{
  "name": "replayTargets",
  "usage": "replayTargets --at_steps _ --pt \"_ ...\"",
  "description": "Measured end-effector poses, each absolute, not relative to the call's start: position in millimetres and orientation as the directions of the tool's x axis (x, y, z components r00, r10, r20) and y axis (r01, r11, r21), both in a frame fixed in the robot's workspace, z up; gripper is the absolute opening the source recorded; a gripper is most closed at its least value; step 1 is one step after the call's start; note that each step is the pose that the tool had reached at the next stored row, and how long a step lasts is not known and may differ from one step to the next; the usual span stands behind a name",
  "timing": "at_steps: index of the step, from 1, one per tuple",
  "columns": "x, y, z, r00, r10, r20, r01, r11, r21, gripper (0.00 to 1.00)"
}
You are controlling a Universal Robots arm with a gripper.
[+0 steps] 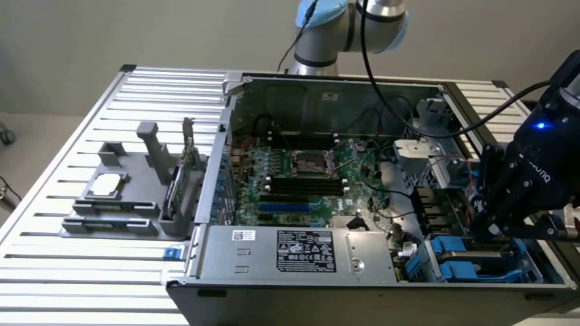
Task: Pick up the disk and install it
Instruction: 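Insert the second disk wire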
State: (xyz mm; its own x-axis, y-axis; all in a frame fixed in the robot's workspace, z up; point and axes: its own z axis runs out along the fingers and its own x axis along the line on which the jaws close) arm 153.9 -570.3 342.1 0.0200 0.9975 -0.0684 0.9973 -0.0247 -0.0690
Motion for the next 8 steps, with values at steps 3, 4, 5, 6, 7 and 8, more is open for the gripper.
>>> replayTargets --at_steps 3,4,5,6,7,8 --pt "153.8 -570.7 341.2 0.020 0.997 -0.069 0.997 -0.025 -0.067 0.16" --pt "153.9 -570.7 340.9 0.020 0.997 -0.068 0.997 -0.025 -0.067 0.16" --pt "153.8 -570.8 340.7 0.020 0.997 -0.068 0.998 -0.025 -0.066 0.16" --pt "153.8 -570.9 340.5 0.020 0.997 -0.068 0.998 -0.024 -0.066 0.16" --pt "153.8 -571.0 340.3 0.020 0.997 -0.068 0.998 -0.024 -0.066 0.16" --pt "153.9 -571.0 340.2 0.020 0.997 -0.068 0.998 -0.024 -0.065 0.16"
